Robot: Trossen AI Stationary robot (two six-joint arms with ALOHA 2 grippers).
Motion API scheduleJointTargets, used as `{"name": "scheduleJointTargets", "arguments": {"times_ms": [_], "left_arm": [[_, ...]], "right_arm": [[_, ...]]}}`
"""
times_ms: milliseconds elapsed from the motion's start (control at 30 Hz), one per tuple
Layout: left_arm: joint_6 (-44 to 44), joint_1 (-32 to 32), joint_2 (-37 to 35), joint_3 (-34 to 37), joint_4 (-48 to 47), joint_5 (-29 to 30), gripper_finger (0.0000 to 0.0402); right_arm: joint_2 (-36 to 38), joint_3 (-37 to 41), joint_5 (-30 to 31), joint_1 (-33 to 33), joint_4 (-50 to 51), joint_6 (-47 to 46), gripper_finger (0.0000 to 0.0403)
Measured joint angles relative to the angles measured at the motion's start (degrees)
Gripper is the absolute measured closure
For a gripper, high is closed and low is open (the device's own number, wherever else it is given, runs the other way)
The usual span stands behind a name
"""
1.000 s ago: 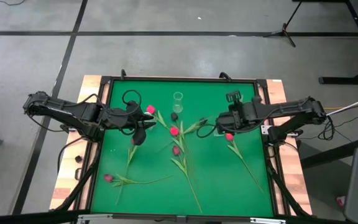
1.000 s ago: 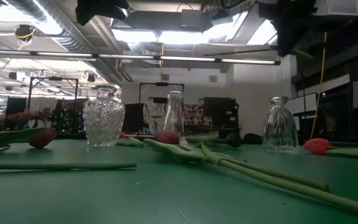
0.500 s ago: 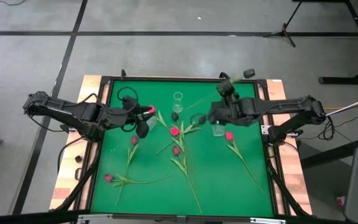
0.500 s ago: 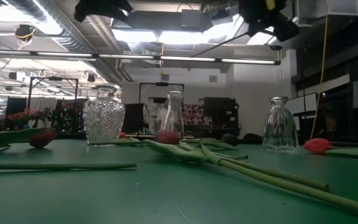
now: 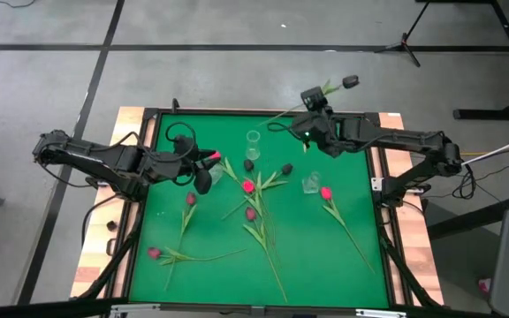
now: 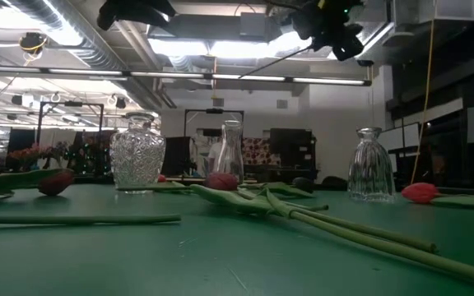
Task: Sort flowers into vase by color
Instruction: Put the right black tulip into the top transparent vase
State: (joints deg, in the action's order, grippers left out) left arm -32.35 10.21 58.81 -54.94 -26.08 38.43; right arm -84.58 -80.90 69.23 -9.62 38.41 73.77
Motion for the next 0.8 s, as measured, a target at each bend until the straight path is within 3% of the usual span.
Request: {"name": "scheduleJointTargets", "arguments": {"times_ms": [167, 300, 500, 800], "left_arm": [[2.6, -3.5, -0.5, 0.0, 2.6, -13.6, 0.0273], [5.8, -6.6, -2.5, 0.0, 2.8, -19.2, 0.0273], [8.6, -9.5, -9.3, 0.0, 3.3, -22.8, 0.0273], [9.5, -9.6, -18.0, 0.0, 3.1, -21.5, 0.0273]], "right_arm": [[-0.5, 0.0, -0.7, -1.0, -4.9, 8.5, 0.0378], [-2.0, 0.0, -2.7, -1.5, -8.7, 11.2, 0.0378], [-5.4, 0.0, -2.0, -2.9, -9.9, 16.8, 0.0378], [-7.9, 0.0, 0.8, -3.9, -18.8, 24.6, 0.0387]]}}
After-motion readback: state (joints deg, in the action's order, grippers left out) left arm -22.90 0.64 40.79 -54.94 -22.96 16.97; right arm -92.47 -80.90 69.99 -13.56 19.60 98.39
